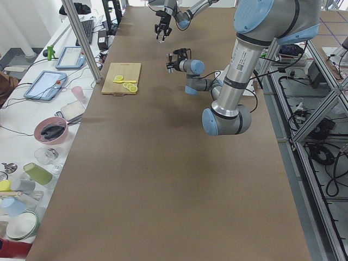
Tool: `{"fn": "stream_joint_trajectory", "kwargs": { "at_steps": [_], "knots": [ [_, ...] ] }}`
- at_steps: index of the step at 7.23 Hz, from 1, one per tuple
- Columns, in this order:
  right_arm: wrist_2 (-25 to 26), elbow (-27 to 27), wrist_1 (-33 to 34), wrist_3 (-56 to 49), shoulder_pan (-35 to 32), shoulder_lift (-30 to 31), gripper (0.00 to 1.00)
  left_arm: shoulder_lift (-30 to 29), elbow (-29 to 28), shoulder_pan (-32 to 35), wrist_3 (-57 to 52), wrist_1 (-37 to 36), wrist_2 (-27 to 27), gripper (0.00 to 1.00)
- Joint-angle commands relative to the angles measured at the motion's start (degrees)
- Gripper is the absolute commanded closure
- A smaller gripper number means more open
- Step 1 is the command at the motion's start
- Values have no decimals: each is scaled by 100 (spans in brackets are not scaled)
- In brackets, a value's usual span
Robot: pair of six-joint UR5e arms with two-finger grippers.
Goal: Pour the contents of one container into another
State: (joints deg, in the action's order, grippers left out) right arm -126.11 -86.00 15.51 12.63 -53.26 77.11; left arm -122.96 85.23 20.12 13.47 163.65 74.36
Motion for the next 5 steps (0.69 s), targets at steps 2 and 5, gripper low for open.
{"fn": "stream_joint_trajectory", "kwargs": {
  "at_steps": [2,5],
  "knots": [
    [-448,-540,925,-41,-61,-248,100,-35,-103,9,-99,630,289,100],
    [-703,-848,1402,-94,-53,-372,100,-26,-121,9,-99,659,333,100]
  ]
}}
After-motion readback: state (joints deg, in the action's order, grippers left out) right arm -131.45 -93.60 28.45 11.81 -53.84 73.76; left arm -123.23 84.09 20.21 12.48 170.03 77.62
